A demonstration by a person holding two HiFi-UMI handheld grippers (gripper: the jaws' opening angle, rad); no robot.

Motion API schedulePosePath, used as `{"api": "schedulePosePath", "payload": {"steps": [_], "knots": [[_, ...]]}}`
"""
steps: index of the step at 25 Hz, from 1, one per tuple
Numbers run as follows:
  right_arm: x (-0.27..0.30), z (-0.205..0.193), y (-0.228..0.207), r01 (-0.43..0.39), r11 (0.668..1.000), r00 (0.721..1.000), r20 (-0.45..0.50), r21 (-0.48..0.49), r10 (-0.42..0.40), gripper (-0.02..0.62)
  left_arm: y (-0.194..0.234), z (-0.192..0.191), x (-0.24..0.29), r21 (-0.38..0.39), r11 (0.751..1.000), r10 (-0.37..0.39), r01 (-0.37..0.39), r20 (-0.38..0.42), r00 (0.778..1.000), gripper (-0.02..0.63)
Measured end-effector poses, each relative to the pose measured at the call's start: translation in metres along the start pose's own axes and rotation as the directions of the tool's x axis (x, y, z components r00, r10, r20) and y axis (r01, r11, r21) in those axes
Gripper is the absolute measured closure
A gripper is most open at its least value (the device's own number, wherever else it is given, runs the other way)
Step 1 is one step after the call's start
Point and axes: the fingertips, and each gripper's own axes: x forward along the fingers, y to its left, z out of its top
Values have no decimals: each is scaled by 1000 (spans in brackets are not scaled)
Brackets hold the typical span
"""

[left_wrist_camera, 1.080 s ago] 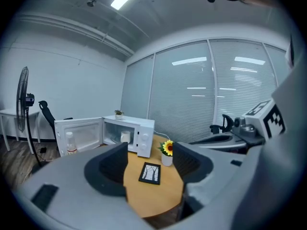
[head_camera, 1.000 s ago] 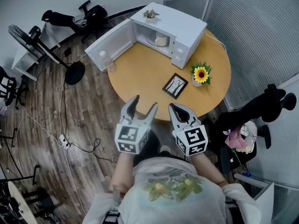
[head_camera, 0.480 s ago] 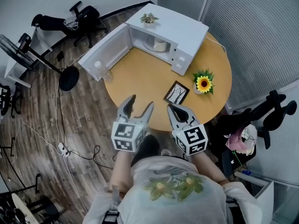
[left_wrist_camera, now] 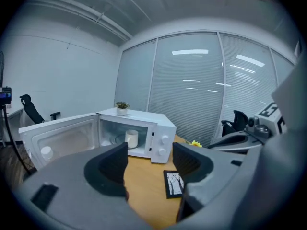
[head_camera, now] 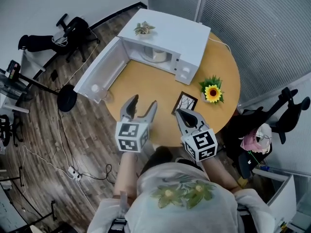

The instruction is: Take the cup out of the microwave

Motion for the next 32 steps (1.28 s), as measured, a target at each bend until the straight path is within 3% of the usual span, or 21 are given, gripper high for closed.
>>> {"api": "schedulePosePath", "payload": {"steps": [7,14,32], "knots": [[15,0,-19,79,996,997,-27,48,-78,578,28,16,49,-24,999,-47,47,-12,999,331],[27,-5,-41,106,993,992,-69,60,-102,578,39,26,102,-37,997,-66,66,-24,998,331],[84,0,-78,-20,996,990,-134,84,31,578,73,23,218,-9,1000,-22,20,-168,985,333]]}}
